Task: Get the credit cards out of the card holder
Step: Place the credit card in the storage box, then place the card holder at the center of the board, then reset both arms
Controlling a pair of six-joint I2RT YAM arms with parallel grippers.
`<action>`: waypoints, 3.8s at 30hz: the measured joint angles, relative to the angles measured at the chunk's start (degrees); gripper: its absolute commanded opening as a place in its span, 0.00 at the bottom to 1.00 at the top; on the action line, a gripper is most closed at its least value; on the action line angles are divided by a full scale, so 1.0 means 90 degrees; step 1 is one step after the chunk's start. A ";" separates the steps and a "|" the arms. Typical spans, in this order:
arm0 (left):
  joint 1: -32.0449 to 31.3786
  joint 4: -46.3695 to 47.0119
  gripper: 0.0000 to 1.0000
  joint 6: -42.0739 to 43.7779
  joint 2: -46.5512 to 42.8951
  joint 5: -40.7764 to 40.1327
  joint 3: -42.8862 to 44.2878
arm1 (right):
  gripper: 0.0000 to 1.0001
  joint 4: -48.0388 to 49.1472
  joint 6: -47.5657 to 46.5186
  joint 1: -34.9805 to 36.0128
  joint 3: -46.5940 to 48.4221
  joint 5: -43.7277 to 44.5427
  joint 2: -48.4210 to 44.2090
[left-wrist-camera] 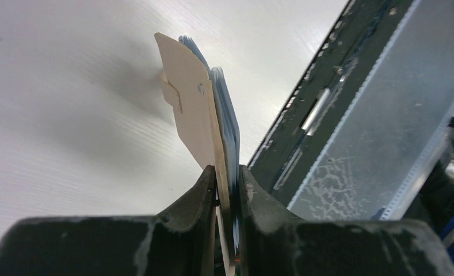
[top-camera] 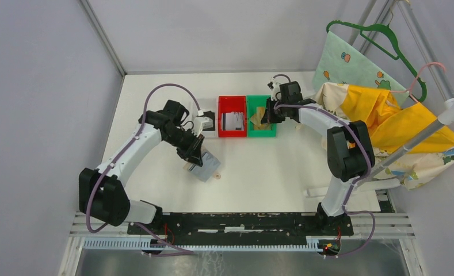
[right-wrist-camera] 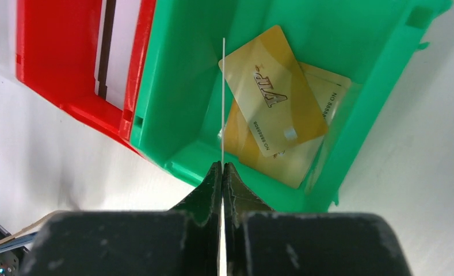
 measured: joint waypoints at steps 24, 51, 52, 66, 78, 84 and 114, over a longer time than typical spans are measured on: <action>-0.1885 0.3145 0.42 0.0901 0.0389 -0.4663 -0.1627 | 0.86 -0.0041 -0.0085 0.0078 0.0148 0.0170 -0.0760; 0.0991 0.2761 1.00 0.0425 -0.0491 -0.1841 -0.0590 | 0.98 0.2778 -0.0068 0.0408 -0.5289 0.1224 -0.5850; 0.1404 0.2885 1.00 0.0423 -0.0580 -0.1727 -0.0544 | 0.98 0.3031 -0.0104 0.0408 -0.5780 0.1571 -0.6224; 0.4588 0.5909 1.00 -0.0270 0.0398 -0.0867 -0.2577 | 0.98 0.4124 -0.1297 0.0085 -0.7346 0.5404 -0.6606; 0.4568 1.0508 1.00 -0.2227 0.0386 -0.0522 -0.4743 | 0.98 0.8527 -0.2518 -0.0066 -0.7997 0.6756 -0.4369; 0.4367 1.2284 1.00 -0.2905 0.0682 -0.0770 -0.5357 | 0.98 1.0290 -0.2888 -0.0109 -0.7997 0.6895 -0.3769; 0.2652 1.4307 1.00 -0.2210 0.1139 -0.3582 -0.5899 | 0.98 1.0785 -0.2805 -0.1144 -0.8002 0.4986 -0.2856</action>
